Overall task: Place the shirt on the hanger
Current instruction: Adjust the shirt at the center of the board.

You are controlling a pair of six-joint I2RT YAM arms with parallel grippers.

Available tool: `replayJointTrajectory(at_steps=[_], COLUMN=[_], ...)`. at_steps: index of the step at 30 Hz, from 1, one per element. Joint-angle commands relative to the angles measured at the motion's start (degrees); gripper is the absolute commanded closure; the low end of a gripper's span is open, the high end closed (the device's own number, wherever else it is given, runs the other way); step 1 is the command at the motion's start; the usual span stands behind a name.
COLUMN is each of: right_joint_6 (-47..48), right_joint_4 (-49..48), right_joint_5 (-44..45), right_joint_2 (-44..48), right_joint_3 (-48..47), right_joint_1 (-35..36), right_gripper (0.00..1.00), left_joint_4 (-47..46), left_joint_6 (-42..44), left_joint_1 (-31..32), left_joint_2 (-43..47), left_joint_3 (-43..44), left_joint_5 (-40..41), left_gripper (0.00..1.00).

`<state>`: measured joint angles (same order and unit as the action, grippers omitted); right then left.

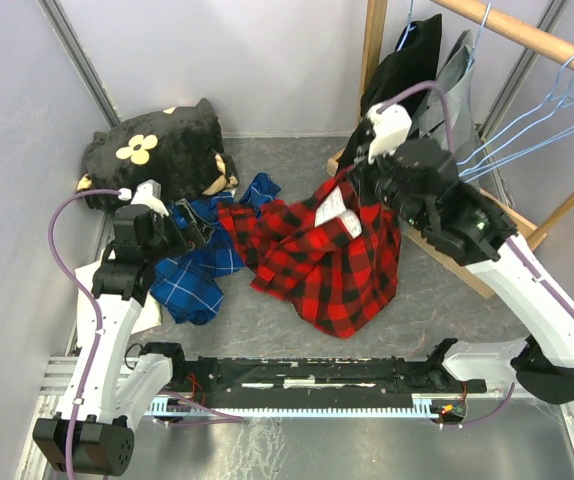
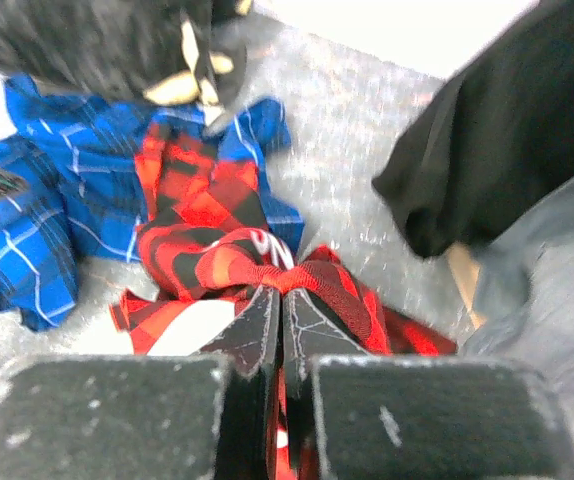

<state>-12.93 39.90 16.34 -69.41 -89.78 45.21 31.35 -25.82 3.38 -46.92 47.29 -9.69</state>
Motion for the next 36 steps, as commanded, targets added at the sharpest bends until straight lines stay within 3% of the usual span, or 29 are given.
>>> replayJointTrajectory(at_steps=[1, 7, 11, 14, 19, 23, 26, 29, 33, 36], right_joint_6=[8.1, 11.5, 11.7, 9.6, 4.3, 6.1, 5.4, 4.4, 3.9, 2.5], right_joint_4=[-1.1, 0.6, -0.9, -1.3, -6.1, -4.6, -3.5, -3.6, 1.8, 4.5], right_joint_5=[-1.2, -3.1, -5.1, -11.5, -26.1, -31.5, -24.2, -12.2, 1.5, 5.3], right_joint_2=[-5.1, -15.1, -18.8, -19.6, -17.6, -18.0, -15.5, -11.0, -7.5, -5.2], right_joint_3=[-17.0, -40.2, -46.6, -44.0, -26.6, -16.9, -10.8, -5.1, -1.3, 3.3], right_joint_1=[-0.2, -0.2, -0.2, -0.1, 2.8, 8.9, 10.1, 10.0, 10.1, 10.1], right_gripper=[0.99, 1.00, 1.00, 1.00, 0.98, 0.68, 0.39, 0.21, 0.16, 0.16], left_joint_4=[-0.6, 0.2, 0.9, 1.6, 2.2, 2.2, 2.0, 1.4, -0.6, -2.0], left_joint_6=[0.3, -0.1, -0.4, -0.1, 0.4, 0.0, -0.1, -0.1, -0.3, -0.1], left_joint_1=[0.1, 0.0, 0.1, 0.0, 0.0, 0.0, 0.0, 0.1, 0.1, 0.1], left_joint_2=[0.9, 1.1, 1.3, 1.7, 2.5, 2.1, 1.6, 1.3, 1.3, 1.1], left_joint_3=[4.1, 5.8, 6.1, 6.1, 5.4, 4.5, 4.1, 3.0, 1.2, 0.1], left_joint_5=[2.0, 3.3, 3.9, 4.6, 5.9, 6.2, 6.2, 5.8, 3.4, 1.2], left_gripper=[0.07, 0.08, 0.08, 0.08, 0.08, 0.08, 0.09, 0.08, 0.07, 0.05])
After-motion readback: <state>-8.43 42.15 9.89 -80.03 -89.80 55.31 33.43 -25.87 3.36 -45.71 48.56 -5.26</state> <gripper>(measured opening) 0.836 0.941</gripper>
